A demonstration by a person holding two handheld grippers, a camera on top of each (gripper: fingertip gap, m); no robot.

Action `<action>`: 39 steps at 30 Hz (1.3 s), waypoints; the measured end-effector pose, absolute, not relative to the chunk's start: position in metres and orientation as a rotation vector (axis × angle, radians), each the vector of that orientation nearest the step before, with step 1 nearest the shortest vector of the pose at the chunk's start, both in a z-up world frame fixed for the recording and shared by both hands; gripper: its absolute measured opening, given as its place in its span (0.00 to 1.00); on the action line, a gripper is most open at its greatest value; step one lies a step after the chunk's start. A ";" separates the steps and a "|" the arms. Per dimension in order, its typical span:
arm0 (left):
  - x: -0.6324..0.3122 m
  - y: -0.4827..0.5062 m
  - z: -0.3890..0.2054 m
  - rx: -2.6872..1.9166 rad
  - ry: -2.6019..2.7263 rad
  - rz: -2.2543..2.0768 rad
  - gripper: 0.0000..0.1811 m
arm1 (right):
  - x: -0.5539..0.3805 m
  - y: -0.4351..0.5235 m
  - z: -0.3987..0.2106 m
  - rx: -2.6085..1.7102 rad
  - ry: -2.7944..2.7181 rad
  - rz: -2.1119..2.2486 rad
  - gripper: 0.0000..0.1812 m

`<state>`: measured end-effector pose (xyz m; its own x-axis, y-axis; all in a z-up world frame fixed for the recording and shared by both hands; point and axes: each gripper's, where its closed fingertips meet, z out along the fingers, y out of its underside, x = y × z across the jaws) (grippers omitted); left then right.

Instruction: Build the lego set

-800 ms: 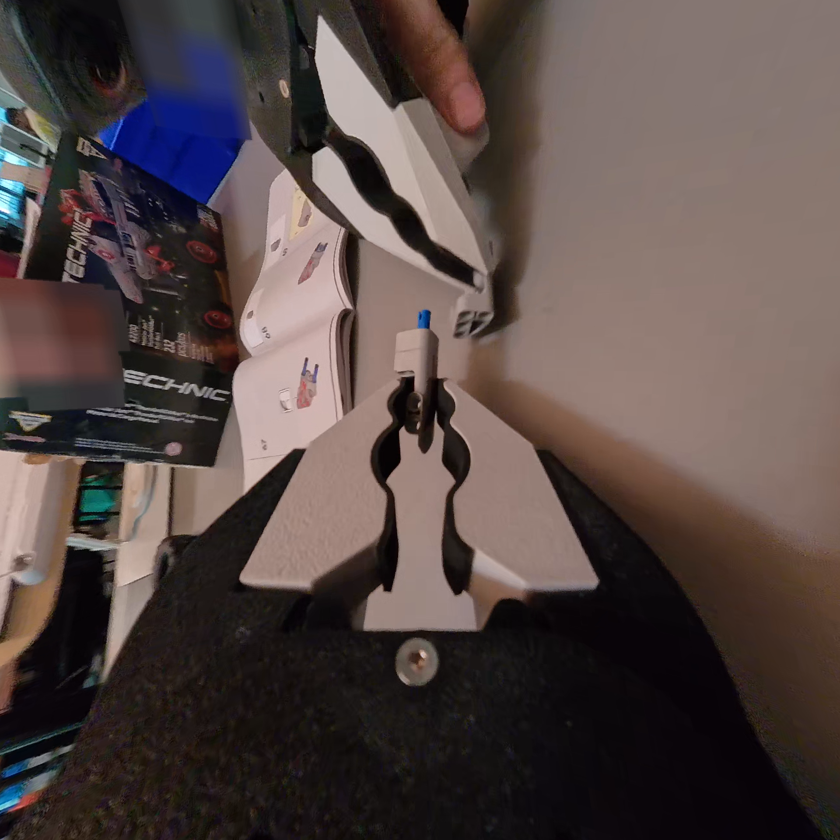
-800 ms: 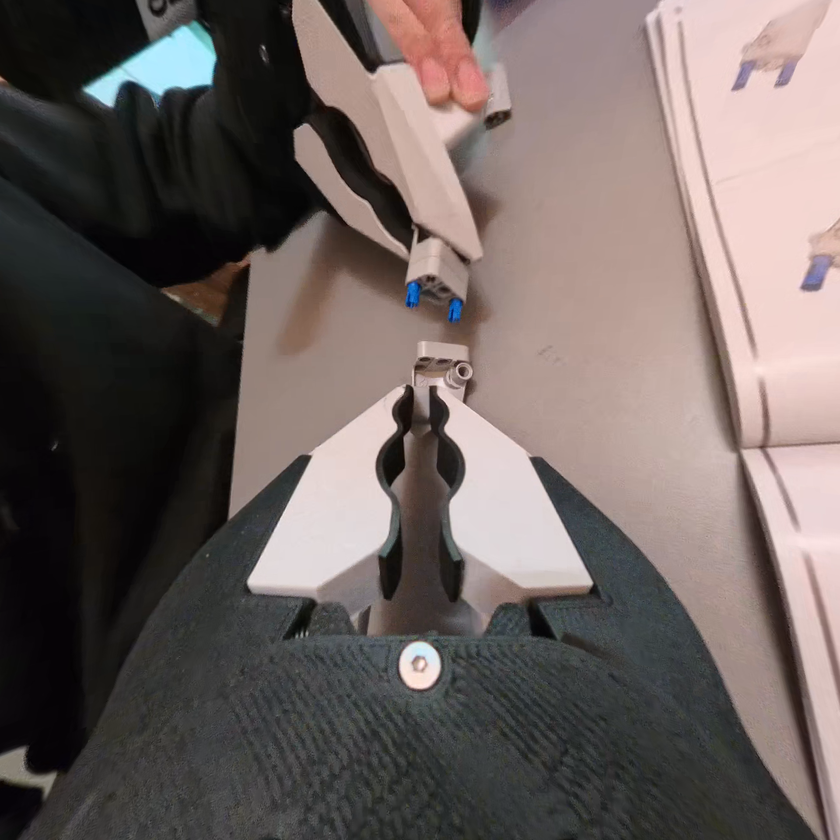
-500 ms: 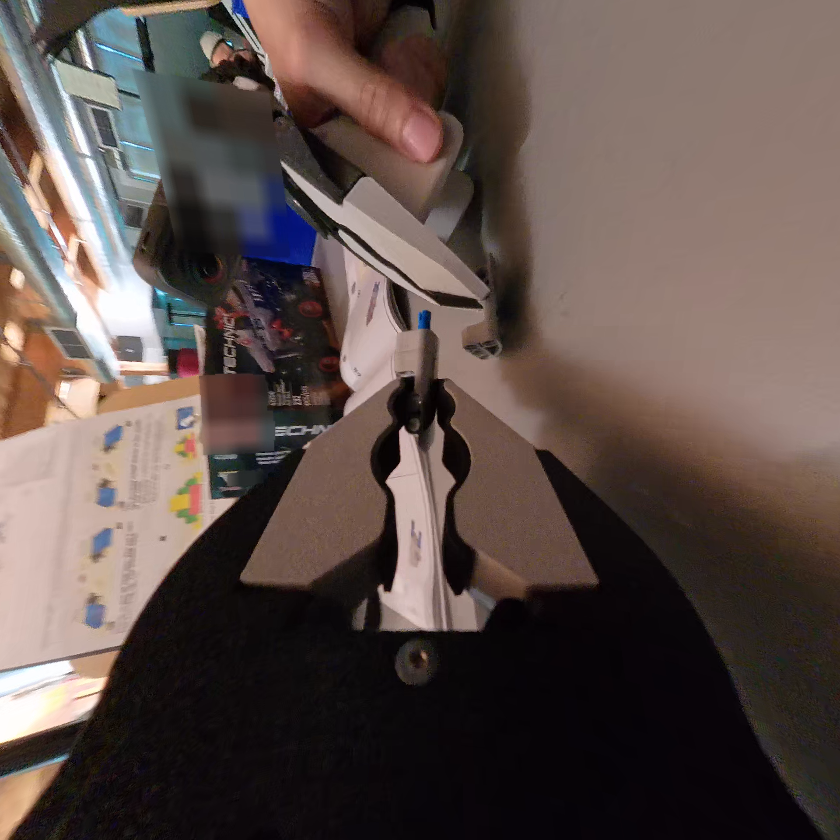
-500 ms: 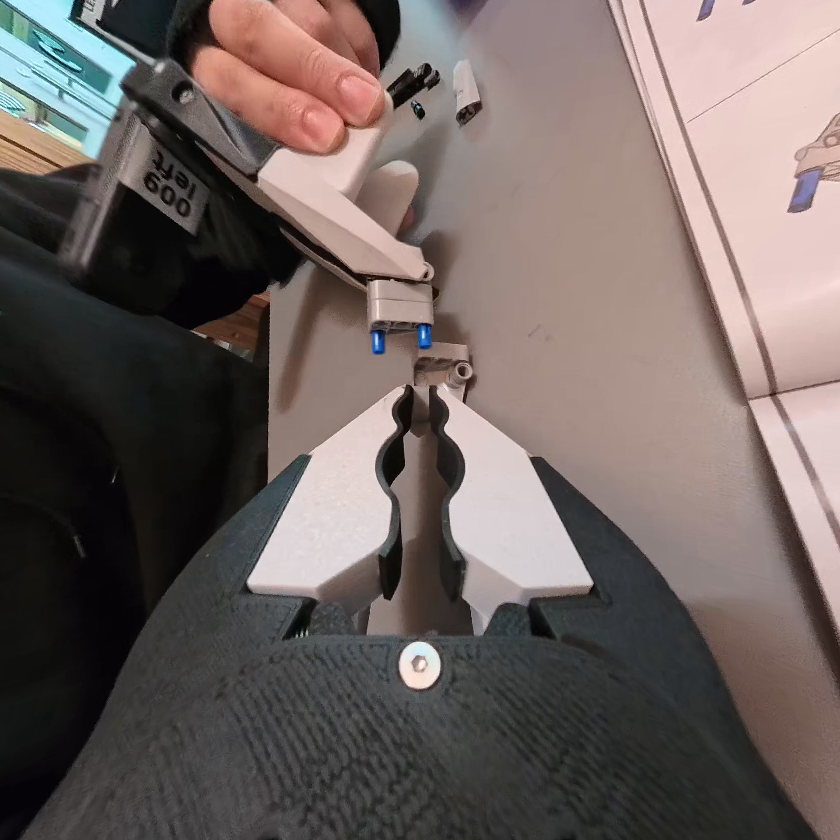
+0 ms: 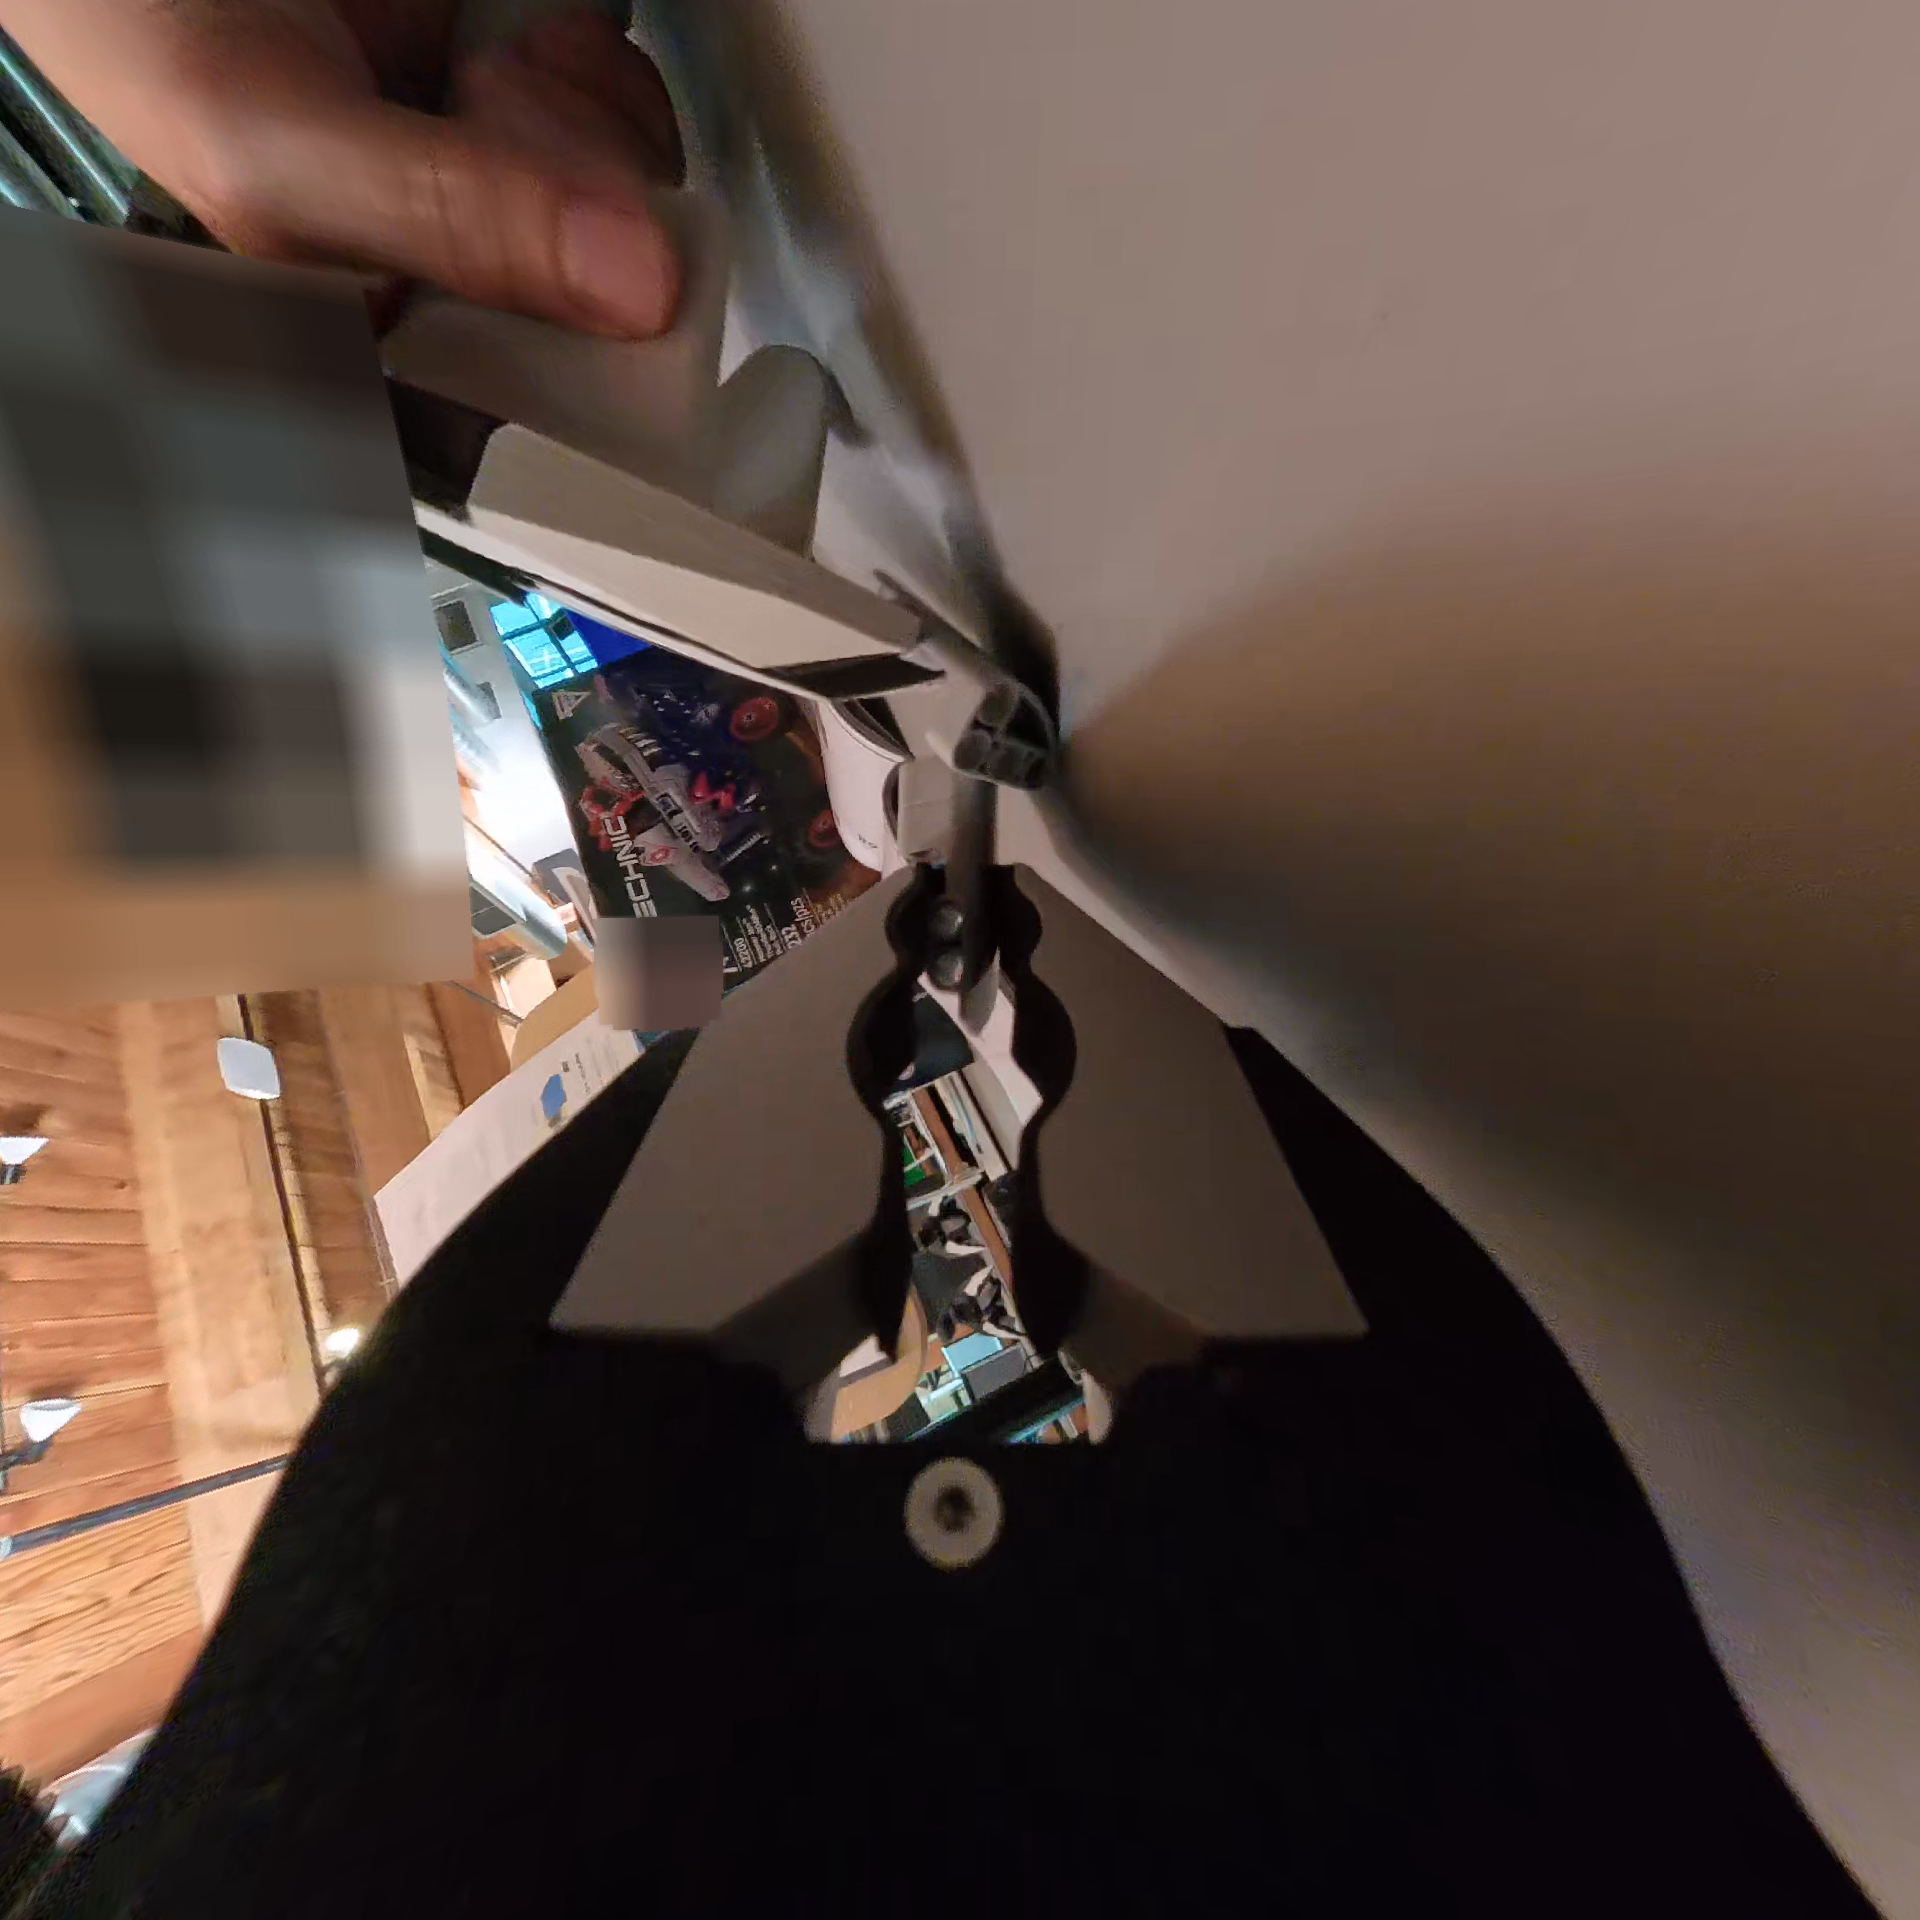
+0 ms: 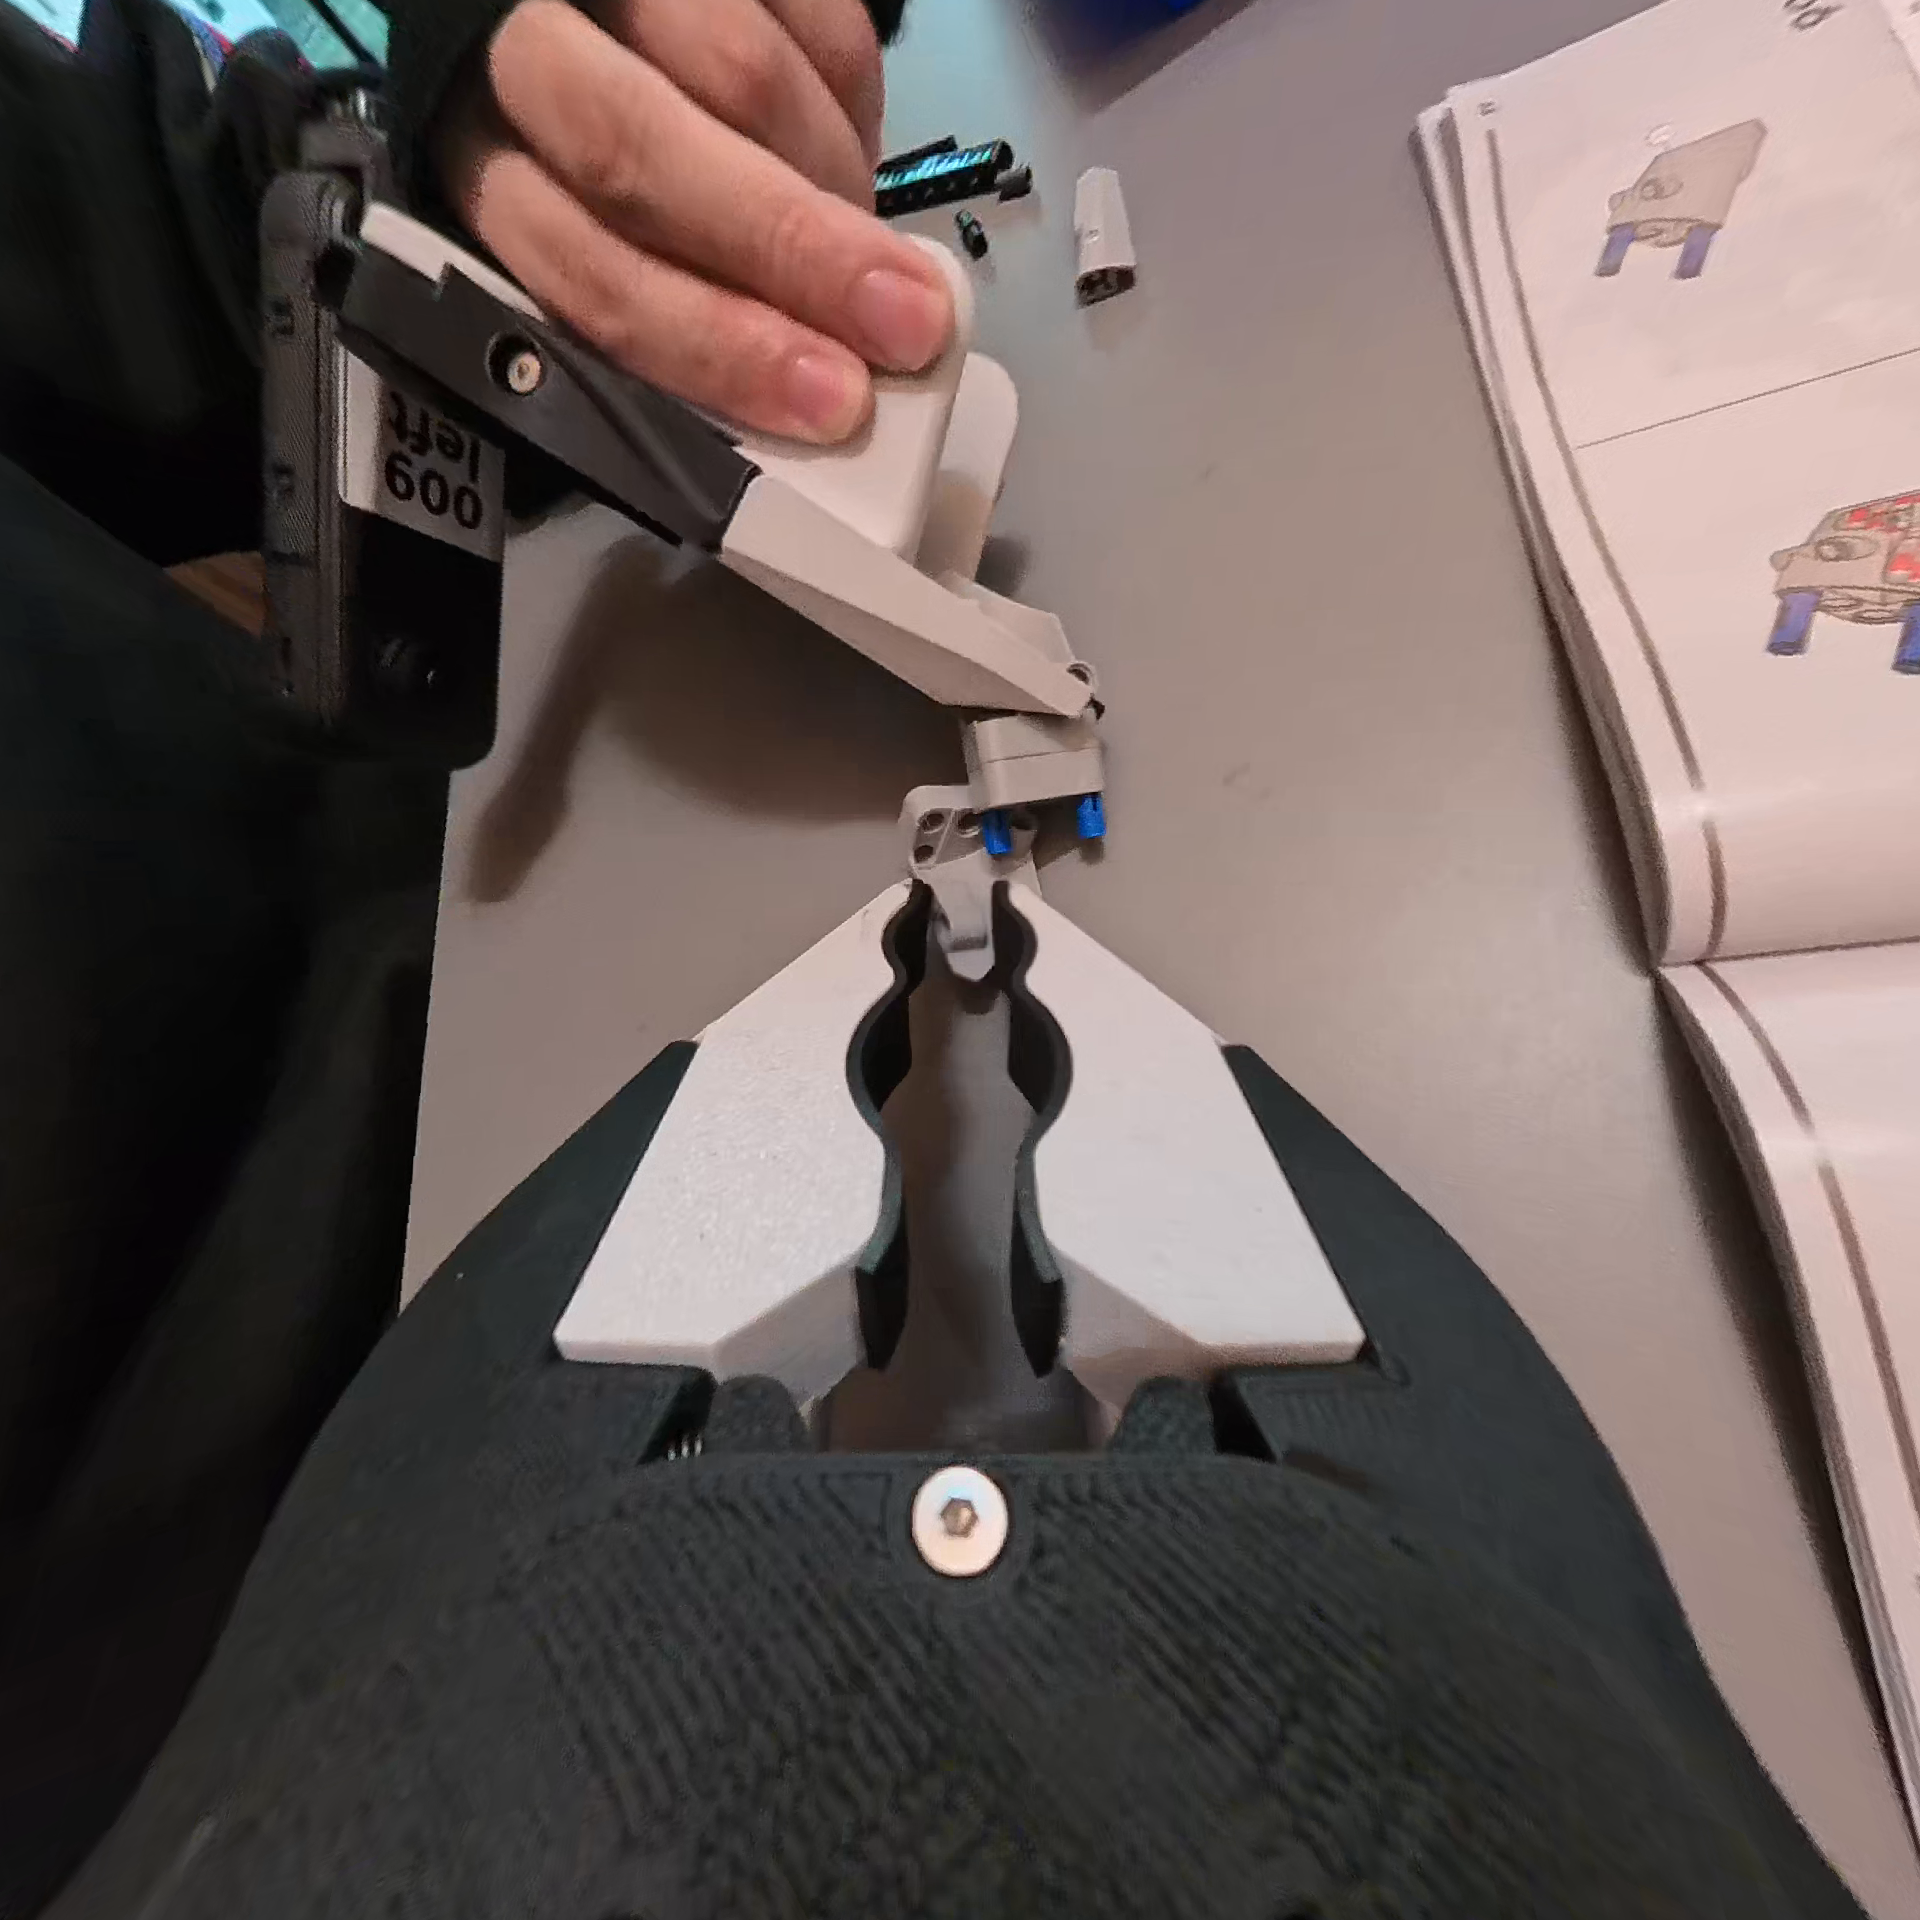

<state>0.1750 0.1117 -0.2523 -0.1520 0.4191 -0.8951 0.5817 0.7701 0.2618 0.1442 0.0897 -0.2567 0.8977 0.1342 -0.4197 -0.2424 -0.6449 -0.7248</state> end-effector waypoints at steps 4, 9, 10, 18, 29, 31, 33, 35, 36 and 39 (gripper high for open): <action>0.176 0.112 -0.252 0.790 1.763 -0.138 0.04 | 0.151 0.089 -0.248 -2.167 0.042 0.433 0.17; 0.174 0.109 -0.253 0.794 1.764 -0.158 0.05 | 0.149 0.085 -0.252 -2.219 -0.360 0.072 0.21; 0.174 0.109 -0.254 0.794 1.766 -0.159 0.04 | 0.152 0.085 -0.256 -2.238 -0.441 -0.006 0.20; 0.176 0.112 -0.256 0.771 1.789 -0.163 0.05 | 0.156 0.095 -0.261 -2.133 -0.966 -0.440 0.10; 0.190 0.134 -0.254 0.572 1.889 -0.217 0.05 | 0.152 0.100 -0.264 -2.190 -0.750 -0.512 0.03; 0.186 0.129 -0.254 0.579 1.897 -0.268 0.05 | 0.153 0.101 -0.264 -2.238 -0.686 -0.485 0.03; 0.184 0.127 -0.254 0.597 1.899 -0.268 0.05 | 0.152 0.103 -0.263 -2.269 -0.625 -0.434 0.03; 0.185 0.128 -0.256 0.620 1.884 -0.229 0.05 | 0.151 0.105 -0.261 -2.266 -0.576 -0.393 0.03; 0.186 0.128 -0.256 0.619 1.884 -0.221 0.05 | 0.151 0.106 -0.260 -2.251 -0.562 -0.381 0.03; 0.186 0.129 -0.259 0.615 1.901 -0.216 0.05 | 0.157 0.108 -0.262 -2.227 -0.521 -0.391 0.06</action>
<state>0.1864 0.1293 -0.2592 -0.2911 0.3151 -0.9033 0.5100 0.8500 0.1321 0.1572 0.1084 -0.2619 0.8673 0.2393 0.4364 0.4860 -0.5966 -0.6387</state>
